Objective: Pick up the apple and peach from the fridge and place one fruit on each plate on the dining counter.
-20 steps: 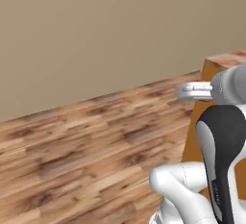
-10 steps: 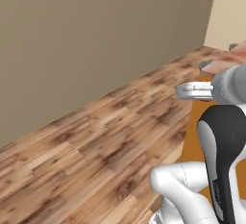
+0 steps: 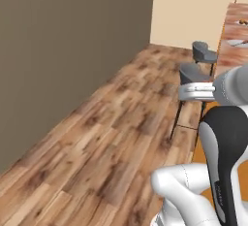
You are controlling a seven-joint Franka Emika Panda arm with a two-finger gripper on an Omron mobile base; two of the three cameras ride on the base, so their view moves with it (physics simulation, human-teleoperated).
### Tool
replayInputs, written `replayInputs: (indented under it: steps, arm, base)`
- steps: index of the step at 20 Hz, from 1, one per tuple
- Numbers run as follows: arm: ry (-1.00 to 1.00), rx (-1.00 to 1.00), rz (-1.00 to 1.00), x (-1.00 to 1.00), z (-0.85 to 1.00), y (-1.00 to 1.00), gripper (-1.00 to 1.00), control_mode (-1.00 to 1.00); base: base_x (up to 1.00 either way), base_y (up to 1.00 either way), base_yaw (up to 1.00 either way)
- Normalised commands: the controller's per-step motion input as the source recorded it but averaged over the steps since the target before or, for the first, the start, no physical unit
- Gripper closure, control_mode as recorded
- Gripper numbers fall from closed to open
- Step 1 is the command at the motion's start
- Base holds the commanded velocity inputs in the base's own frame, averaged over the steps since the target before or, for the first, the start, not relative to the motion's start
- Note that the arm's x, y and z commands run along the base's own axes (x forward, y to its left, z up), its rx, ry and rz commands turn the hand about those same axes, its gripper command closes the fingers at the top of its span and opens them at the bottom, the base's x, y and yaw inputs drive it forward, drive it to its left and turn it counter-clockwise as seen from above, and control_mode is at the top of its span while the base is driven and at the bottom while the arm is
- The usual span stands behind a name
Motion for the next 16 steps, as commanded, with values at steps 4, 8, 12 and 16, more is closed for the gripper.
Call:
replayInputs:
  steps: [4,8,12,16]
  arm:
    - [0.0,0.0,0.0,0.0,0.0,0.0,1.0,1.0]
    - [0.0,0.0,0.0,0.0,0.0,0.0,1.0,1.0]
    - [0.0,0.0,0.0,0.0,0.0,0.0,1.0,1.0]
    - [0.0,0.0,0.0,0.0,0.0,0.0,1.0,1.0]
  base:
    - [1.0,0.63,-0.55]
    - [1.0,0.66,-0.55]
    - [1.0,0.67,-0.56]
    - [1.0,0.68,-0.57]
